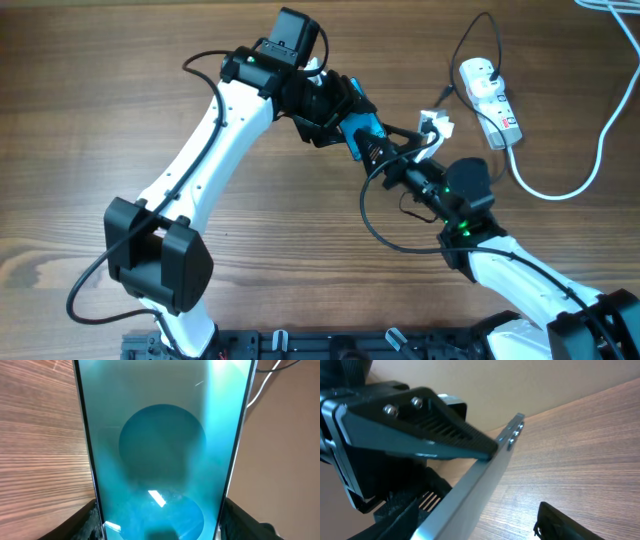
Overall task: Plug charger to phone and switch on socket
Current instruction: 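Move the right gripper to the phone and grasp its side edge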
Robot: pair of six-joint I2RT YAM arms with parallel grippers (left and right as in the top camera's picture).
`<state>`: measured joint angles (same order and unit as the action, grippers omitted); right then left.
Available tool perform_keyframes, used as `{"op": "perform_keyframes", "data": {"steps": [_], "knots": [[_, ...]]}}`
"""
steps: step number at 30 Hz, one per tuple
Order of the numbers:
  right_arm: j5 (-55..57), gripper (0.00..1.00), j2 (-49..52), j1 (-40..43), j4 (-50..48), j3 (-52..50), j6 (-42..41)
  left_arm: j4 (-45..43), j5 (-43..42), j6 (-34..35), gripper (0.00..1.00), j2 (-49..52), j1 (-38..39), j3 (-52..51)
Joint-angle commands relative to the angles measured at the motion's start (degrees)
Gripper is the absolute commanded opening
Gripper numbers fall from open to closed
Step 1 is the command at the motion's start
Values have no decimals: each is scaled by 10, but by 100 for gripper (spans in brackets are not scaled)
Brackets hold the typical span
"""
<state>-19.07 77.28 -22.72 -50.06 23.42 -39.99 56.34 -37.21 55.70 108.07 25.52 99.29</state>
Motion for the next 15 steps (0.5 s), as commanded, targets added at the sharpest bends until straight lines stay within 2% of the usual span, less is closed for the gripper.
{"op": "perform_keyframes", "data": {"steps": [1,4,15], "knots": [[32,73,5,-15,-7,12,0,-5,18,33,57,-23,13,13],[32,71,5,-17,-7,12,-7,-6,24,33,57,-23,21,12],[34,47,5,-17,-18,11,-44,-7,26,33,57,-23,35,12]]}}
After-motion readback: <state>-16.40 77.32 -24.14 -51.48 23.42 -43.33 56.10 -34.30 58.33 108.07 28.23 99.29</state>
